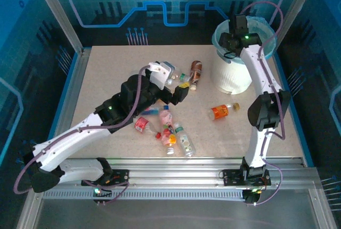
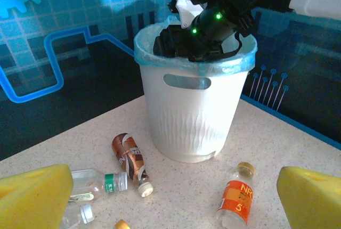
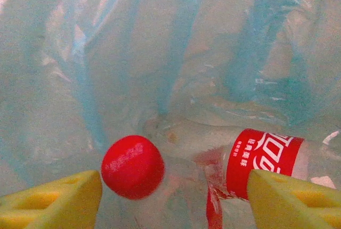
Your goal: Put the plastic bottles in the bin
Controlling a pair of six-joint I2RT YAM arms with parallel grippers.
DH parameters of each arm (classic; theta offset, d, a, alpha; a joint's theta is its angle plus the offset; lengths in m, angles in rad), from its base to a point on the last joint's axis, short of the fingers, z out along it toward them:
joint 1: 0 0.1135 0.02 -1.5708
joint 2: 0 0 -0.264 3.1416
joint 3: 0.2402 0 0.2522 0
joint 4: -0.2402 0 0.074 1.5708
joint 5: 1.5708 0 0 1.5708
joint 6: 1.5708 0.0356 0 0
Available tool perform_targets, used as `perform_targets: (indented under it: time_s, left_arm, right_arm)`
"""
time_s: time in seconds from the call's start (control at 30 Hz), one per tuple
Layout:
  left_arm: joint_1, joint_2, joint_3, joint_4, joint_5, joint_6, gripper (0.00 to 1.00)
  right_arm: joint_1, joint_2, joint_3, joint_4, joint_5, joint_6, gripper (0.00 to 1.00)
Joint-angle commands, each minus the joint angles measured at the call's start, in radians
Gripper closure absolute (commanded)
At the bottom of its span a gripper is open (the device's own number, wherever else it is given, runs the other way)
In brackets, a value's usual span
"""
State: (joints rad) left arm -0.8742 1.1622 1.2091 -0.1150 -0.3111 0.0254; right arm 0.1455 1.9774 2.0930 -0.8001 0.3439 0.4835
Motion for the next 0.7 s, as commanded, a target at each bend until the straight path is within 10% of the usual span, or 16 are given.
perform_targets:
  time_s: [0.0,0.67]
  left_arm:
    - [0.006,-0.05,-0.013,0.003,-0.026,-0.027,0.01]
    - [0.006,-0.09,-0.02,-0.038,-0.083,-0.058,0.01]
  right_arm:
    - [0.016,-0.055,0.005,-0.006,-0.069,0.084,0.25]
    - [0.11,-0.275,-0.014,0.054,0.059,0.136,0.17]
